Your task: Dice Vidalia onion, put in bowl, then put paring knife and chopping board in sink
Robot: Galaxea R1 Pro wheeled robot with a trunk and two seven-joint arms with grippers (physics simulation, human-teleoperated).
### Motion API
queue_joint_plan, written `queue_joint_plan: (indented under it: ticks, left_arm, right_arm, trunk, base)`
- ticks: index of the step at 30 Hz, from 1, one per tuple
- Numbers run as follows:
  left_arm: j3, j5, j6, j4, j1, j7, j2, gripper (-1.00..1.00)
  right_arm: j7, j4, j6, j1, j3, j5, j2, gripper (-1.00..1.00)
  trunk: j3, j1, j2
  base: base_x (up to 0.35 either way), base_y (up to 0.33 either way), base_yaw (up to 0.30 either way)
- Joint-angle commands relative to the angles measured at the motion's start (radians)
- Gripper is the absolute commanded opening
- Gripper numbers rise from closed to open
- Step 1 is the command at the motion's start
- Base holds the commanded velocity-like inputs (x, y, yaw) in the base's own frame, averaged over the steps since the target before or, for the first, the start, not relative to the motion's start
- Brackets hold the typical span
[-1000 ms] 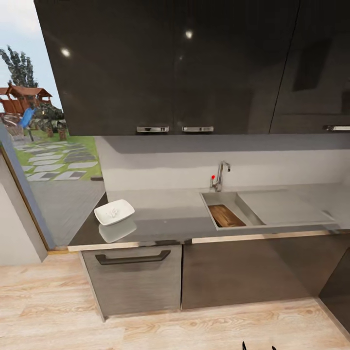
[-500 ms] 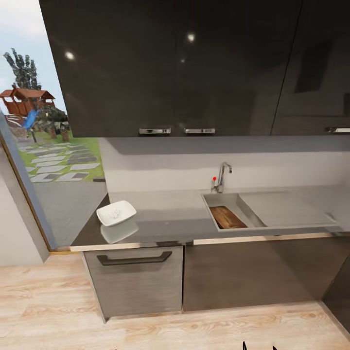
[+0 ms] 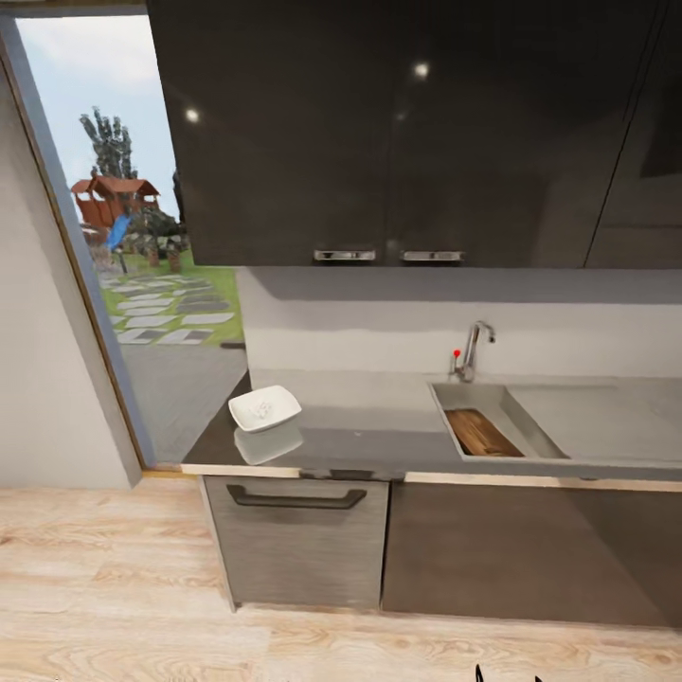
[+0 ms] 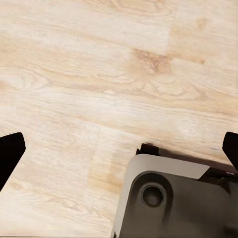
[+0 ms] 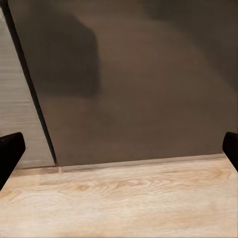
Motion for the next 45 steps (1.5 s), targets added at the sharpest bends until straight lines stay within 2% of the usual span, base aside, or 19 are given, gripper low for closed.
queue_joint_plan:
  ticks: [1,5,7,10,11,14,18,19,20,22,27,33,39,45]
  left_arm:
    - [-0.009,0.006,-0.006,0.004,-0.001,0.002,-0.001,1.00]
    - [-0.008,0.007,-0.004,0.005,-0.001,0.005,-0.002,1.00]
    - [-0.008,0.008,0.002,0.006,-0.001,0.007,-0.002,1.00]
    - [-0.008,0.009,0.036,0.007,-0.001,0.009,-0.002,1.00]
    - [-0.008,0.009,0.058,0.008,-0.001,0.009,-0.002,1.00]
    - [-0.008,0.009,0.099,0.008,-0.001,0.009,-0.001,1.00]
    - [-0.008,0.010,0.113,0.010,0.001,0.008,-0.002,1.00]
    - [-0.008,0.010,0.114,0.010,0.003,0.007,-0.003,1.00]
    - [-0.007,0.010,0.115,0.011,0.011,0.006,-0.003,1.00]
    - [-0.007,0.010,0.115,0.011,0.033,0.004,-0.006,1.00]
    - [-0.007,0.010,0.115,0.011,0.086,0.002,-0.008,1.00]
    - [-0.007,0.010,0.122,0.010,0.096,0.006,-0.011,1.00]
    - [-0.007,0.010,0.264,0.011,0.097,0.006,-0.016,1.00]
    - [-0.007,0.010,0.294,0.011,0.144,0.007,-0.040,1.00]
  right_arm:
    - [0.002,0.000,-0.003,0.000,0.002,-0.005,0.000,1.00]
    - [-0.001,0.004,0.000,0.000,0.002,-0.004,-0.007,1.00]
    - [-0.007,0.006,0.031,0.000,0.002,-0.004,-0.019,1.00]
    - [-0.008,0.008,0.248,0.017,0.002,-0.004,-0.049,1.00]
    - [-0.004,0.008,0.347,0.032,0.002,-0.004,-0.062,1.00]
    - [0.000,0.008,0.452,0.098,0.003,-0.005,-0.078,1.00]
    - [0.002,0.009,0.522,0.171,0.004,-0.006,-0.075,1.00]
    - [0.003,0.009,0.585,0.189,0.003,-0.006,-0.074,1.00]
    - [0.007,0.010,0.679,0.206,0.003,-0.006,-0.072,1.00]
    - [0.027,0.010,0.749,0.218,0.003,-0.007,-0.071,1.00]
    - [0.038,0.006,0.780,0.223,0.002,-0.007,-0.048,1.00]
    - [0.031,0.000,0.787,0.224,-0.003,-0.006,-0.037,1.00]
    - [0.033,-0.004,0.781,0.224,-0.002,-0.004,-0.037,1.00]
    - [0.035,-0.021,0.777,0.224,-0.004,-0.007,-0.035,1.00]
  trunk:
    - [0.000,0.000,-0.001]
    - [0.000,0.000,-0.001]
    - [0.000,0.000,-0.001]
    - [0.000,0.000,-0.001]
    - [0.000,0.000,-0.001]
    - [0.000,0.000,-0.001]
    - [0.000,0.000,-0.001]
    - [0.000,0.000,-0.001]
    - [0.000,0.000,-0.001]
    - [0.000,0.000,-0.001]
    - [0.000,0.000,-0.001]
    - [0.000,0.000,-0.001]
    - [0.000,0.000,-0.001]
    - [0.000,0.000,-0.001]
  base:
    - [0.000,0.000,0.125]
    - [0.000,0.000,0.046]
    - [0.000,0.000,0.010]
    - [0.000,0.000,0.003]
    - [0.000,0.000,0.000]
    - [0.000,0.000,0.000]
    - [0.000,0.000,0.000]
    - [0.000,0.000,0.000]
    - [0.000,0.000,0.000]
    - [0.000,0.000,0.000]
    - [0.000,0.000,0.000]
    - [0.000,0.000,0.000]
    - [0.000,0.000,0.000]
    - [0.000,0.000,0.000]
